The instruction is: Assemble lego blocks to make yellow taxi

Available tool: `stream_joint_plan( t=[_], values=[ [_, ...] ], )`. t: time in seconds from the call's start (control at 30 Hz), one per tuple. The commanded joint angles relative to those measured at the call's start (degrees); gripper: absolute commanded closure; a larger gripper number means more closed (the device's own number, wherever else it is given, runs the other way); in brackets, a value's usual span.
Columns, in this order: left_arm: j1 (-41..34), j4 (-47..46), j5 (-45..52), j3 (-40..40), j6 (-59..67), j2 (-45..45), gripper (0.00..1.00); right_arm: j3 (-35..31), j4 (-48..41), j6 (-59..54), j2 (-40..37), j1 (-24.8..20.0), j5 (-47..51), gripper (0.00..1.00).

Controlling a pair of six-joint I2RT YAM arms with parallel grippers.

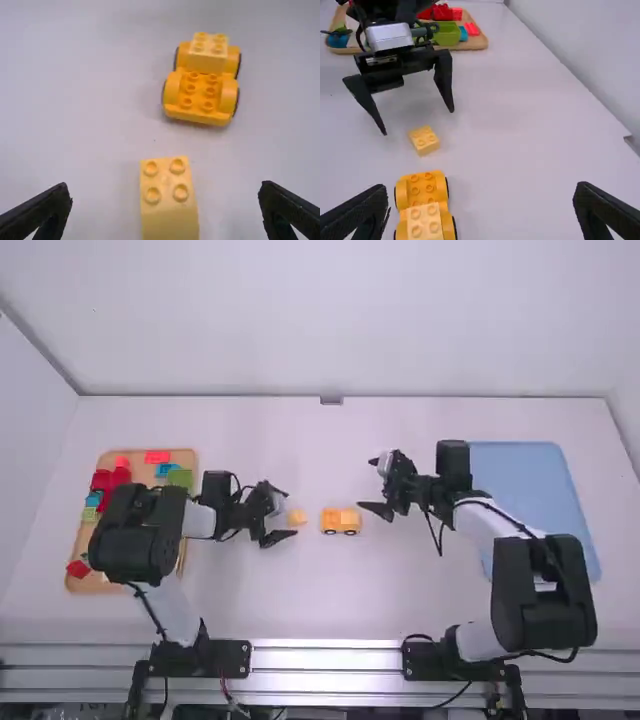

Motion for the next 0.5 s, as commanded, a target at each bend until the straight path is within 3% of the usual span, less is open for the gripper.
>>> stream_joint_plan(
  t=[0.0,0.37,0.47],
  values=[
    [-0.26,3.52,-0.24,-1.33,-6.21,2.23,0.01,-0.48,0.57,-0.20,0.55,1.07,1.09,0.02],
    [-0.63,2.38,3.37,3.28,-4.48,9.46,0.02,-0.48,0.50,0.04,0.55,3.98,4.92,0.02],
    [-1.05,3.04,3.32,3.67,-4.46,10.38,0.11,-0.48,0.57,0.83,0.55,3.34,4.50,0.02]
  ],
)
